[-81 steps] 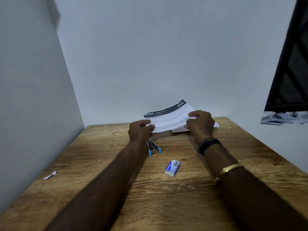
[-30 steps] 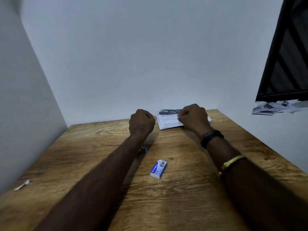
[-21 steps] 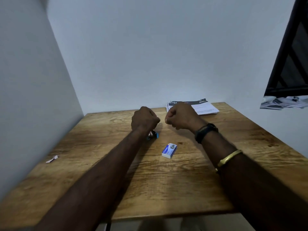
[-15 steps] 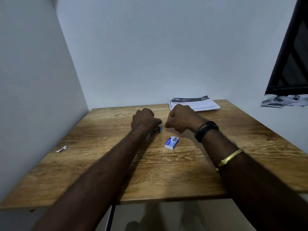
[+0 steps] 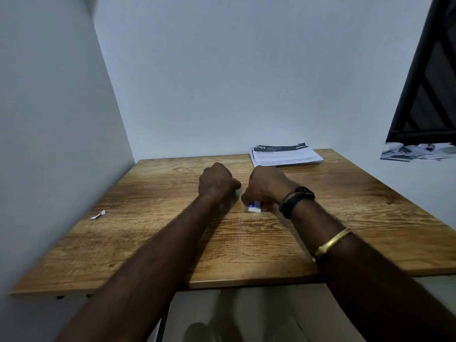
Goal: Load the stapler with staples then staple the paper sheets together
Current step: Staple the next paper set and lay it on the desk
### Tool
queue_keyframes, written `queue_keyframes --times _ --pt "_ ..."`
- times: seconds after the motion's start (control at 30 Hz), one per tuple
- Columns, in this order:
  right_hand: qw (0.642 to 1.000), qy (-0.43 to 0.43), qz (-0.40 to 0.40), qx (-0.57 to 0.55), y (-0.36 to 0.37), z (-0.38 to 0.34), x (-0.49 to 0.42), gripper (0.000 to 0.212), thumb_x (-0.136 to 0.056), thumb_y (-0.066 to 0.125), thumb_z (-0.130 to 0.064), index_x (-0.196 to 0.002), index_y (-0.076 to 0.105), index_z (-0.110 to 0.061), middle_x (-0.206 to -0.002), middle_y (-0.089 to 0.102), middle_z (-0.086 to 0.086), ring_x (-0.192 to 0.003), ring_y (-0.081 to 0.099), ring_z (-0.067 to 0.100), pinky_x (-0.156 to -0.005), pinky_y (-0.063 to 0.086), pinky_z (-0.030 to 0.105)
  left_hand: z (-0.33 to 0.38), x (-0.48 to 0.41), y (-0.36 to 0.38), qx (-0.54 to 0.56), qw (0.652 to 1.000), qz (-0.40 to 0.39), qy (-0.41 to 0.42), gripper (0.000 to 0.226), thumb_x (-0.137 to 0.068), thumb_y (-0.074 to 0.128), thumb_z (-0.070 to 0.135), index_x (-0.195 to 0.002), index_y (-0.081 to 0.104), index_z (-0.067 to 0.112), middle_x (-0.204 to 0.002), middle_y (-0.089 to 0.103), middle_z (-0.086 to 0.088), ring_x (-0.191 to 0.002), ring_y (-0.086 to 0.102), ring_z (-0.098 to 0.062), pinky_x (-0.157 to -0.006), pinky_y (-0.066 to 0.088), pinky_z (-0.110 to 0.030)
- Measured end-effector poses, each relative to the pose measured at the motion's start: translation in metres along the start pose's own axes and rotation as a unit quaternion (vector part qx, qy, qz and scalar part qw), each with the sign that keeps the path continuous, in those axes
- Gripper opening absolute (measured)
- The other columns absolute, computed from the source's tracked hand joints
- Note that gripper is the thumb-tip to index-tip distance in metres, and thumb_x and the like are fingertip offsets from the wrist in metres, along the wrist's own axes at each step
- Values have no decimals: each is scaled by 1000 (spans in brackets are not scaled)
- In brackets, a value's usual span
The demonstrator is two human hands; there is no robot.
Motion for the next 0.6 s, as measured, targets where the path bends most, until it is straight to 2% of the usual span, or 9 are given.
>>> queue_keyframes --times 0.07,0.17,0.27,0.4,0.5,0.6 --pt "998 -13 52 9 -5 -4 -8 29 -71 82 -30 -93 72 -14 -89 75 7 -83 75 25 -76 64 34 -3 1 -1 5 1000 11 6 21 -79 81 29 -91 81 11 -94 79 -7 -93 73 -23 -69 49 -29" --pt "994 -32 105 -14 -12 -12 -20 25 -74 79 -26 -95 74 -14 -97 75 9 -96 71 26 -79 59 31 -7 1 -5 13 1000 27 1 25 -82 81 30 -98 80 12 -101 78 -7 -88 67 -19 -72 46 -29" --pt "991 -47 123 -34 -13 -21 -32 15 -74 78 -14 -89 75 -13 -98 75 9 -97 70 28 -79 60 33 -10 -2 -5 10 1000 30 -5 24 -82 80 30 -95 79 9 -102 78 -12 -97 71 -26 -73 50 -31" --pt "990 -54 127 -24 -3 -23 -46 20 -79 72 -9 -98 75 -12 -106 74 11 -104 68 30 -85 59 36 -11 -5 -3 3 1000 23 -6 24 -83 78 31 -97 80 11 -104 78 -12 -102 72 -28 -86 60 -38" --pt "990 -50 134 -17 5 -18 -52 21 -82 69 -9 -103 74 -12 -108 74 13 -107 67 31 -86 58 35 -11 -7 -1 -3 1000 23 -1 26 -85 78 35 -93 80 11 -98 78 -10 -96 74 -27 -83 62 -38" --pt "990 -41 137 -13 12 -13 -55 20 -84 68 -12 -103 74 -10 -107 74 15 -107 67 33 -85 56 35 -12 -9 -2 1 1000 31 2 24 -88 76 35 -95 81 12 -98 79 -9 -97 73 -26 -77 57 -31"
Point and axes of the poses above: each hand's wrist, its own x-axis away from the middle knuckle, its own y-axis out of the palm, z = x × y, the point moved 5 cm from there along -x, towards the middle knuckle
